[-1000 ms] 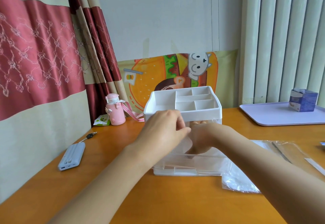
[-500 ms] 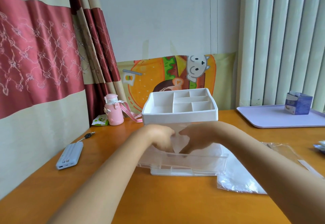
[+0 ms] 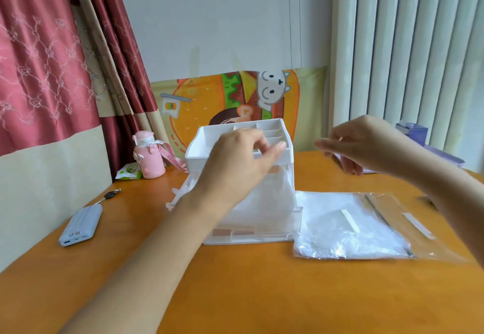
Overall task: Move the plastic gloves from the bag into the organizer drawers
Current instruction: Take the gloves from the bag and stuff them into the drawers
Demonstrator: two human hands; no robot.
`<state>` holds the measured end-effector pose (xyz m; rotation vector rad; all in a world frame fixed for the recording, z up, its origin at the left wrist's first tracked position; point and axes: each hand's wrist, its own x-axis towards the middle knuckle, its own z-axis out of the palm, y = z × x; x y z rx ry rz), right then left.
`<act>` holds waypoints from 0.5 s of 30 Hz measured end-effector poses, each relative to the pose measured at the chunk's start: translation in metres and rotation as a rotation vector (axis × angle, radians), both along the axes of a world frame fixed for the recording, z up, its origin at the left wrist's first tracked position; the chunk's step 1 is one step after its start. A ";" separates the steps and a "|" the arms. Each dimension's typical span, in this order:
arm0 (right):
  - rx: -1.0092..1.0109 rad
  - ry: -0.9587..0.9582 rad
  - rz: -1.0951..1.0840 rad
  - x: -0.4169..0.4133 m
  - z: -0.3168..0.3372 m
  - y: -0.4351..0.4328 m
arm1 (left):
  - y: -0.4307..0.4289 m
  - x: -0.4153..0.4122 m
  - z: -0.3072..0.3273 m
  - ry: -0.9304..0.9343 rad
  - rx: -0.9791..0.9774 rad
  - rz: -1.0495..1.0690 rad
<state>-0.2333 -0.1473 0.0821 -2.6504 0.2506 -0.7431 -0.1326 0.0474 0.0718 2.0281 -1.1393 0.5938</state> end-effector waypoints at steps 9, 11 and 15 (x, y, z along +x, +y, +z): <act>0.118 0.265 -0.323 -0.032 -0.076 -0.105 | -0.112 -0.077 -0.086 0.222 0.268 -0.424; 0.157 0.406 -0.346 -0.037 -0.095 -0.126 | -0.136 -0.072 -0.107 0.256 0.335 -0.392; 0.176 0.643 -0.375 -0.039 -0.125 -0.156 | -0.165 -0.037 -0.141 0.321 0.460 -0.262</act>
